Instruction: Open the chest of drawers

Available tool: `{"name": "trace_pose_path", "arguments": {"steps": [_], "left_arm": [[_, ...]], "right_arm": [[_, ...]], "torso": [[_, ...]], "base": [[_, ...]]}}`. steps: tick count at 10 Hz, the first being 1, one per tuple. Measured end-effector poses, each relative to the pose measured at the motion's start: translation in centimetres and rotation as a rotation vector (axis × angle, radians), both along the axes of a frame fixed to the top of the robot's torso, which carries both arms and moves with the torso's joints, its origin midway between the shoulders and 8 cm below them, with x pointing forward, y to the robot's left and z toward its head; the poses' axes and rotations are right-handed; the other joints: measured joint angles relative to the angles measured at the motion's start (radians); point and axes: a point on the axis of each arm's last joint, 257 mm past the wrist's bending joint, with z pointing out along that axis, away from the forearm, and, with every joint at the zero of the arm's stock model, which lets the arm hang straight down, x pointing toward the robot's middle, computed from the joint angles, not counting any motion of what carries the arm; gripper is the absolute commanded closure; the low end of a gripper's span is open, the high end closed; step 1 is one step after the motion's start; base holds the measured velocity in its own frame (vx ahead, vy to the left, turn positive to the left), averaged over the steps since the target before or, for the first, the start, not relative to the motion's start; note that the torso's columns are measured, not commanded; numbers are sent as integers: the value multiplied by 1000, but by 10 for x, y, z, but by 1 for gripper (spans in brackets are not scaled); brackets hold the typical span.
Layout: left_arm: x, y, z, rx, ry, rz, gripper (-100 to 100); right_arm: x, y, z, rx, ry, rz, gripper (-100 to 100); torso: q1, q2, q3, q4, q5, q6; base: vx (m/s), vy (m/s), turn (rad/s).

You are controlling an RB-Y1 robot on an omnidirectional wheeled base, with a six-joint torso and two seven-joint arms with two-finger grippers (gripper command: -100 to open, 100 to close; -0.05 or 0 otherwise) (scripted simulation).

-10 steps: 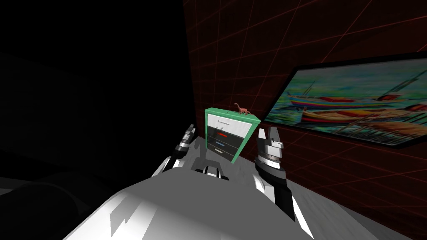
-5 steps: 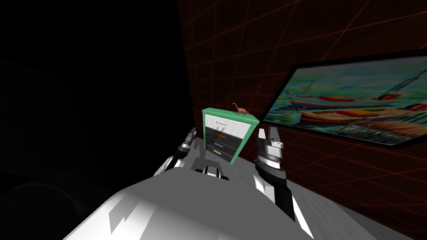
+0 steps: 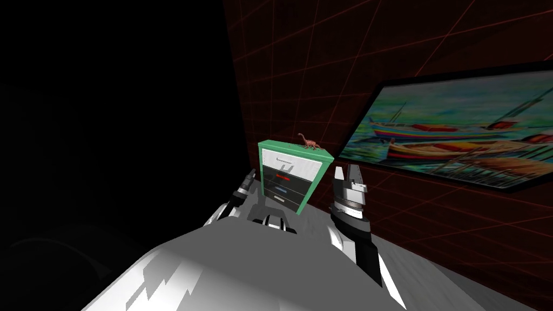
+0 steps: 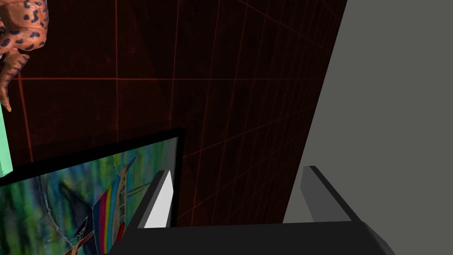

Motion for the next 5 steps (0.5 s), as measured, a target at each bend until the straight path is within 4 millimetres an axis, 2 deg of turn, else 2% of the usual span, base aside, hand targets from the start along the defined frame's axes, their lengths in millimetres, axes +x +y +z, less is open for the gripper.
{"name": "trace_pose_path", "arguments": {"steps": [5], "left_arm": [[10,0,-43,9,86,1,-100]], "right_arm": [[0,0,0,0,0,0,0]], "torso": [[-1,0,0,0,0,0]], "base": [[58,-34,-32]]}}
